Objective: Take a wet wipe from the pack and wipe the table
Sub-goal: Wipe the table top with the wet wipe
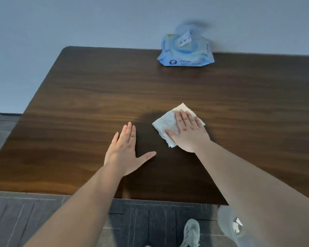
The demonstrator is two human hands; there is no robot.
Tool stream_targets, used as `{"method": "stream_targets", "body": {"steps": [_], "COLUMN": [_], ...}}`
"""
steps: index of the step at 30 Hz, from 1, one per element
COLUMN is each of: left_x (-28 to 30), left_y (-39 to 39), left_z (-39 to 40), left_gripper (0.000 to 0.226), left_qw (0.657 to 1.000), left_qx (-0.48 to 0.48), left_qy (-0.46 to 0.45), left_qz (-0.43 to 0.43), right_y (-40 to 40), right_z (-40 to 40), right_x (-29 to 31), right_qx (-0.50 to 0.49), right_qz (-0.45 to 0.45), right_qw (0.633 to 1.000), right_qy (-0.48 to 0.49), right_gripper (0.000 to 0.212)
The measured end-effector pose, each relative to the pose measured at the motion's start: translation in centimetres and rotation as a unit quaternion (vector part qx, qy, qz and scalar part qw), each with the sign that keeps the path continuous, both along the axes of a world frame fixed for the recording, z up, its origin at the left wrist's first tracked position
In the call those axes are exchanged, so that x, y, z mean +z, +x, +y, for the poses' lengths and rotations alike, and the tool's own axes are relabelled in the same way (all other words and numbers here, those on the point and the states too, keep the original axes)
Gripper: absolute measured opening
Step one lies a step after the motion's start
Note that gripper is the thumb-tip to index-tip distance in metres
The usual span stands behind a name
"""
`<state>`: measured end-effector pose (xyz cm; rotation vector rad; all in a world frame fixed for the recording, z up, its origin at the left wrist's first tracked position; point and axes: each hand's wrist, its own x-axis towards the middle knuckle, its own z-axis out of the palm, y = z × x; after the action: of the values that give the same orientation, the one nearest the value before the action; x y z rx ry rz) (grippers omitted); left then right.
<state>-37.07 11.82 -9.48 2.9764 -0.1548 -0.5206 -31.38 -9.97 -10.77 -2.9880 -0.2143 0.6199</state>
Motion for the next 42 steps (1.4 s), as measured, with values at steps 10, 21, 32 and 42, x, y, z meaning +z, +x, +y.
{"method": "stream_targets", "body": {"steps": [10,21,32,42], "left_x": [0.3,-0.4,-0.5,0.1], "left_y": [3.5,4.3,4.2,3.2], "left_z": [-15.3,-27.4,-27.7,-25.8], "left_gripper": [0.121,0.121,0.121,0.115], "left_qw": [0.988,0.974,0.976,0.975], "left_qx": [-0.146,-0.225,-0.217,-0.221], "left_qy": [0.027,0.016,0.035,0.01], "left_qz": [0.029,0.007,0.001,0.034], "right_y": [-4.9,-11.1,-14.3,-12.9], "right_z": [-22.1,-37.1,-41.5,-33.1], "right_x": [0.4,0.3,0.6,1.1], "right_qx": [-0.216,-0.369,-0.455,-0.37], "right_qz": [-0.012,0.016,0.01,0.027], "right_qw": [0.976,0.927,0.888,0.927], "right_qy": [-0.031,-0.062,-0.058,-0.046], "right_gripper": [0.081,0.083,0.085,0.083]}}
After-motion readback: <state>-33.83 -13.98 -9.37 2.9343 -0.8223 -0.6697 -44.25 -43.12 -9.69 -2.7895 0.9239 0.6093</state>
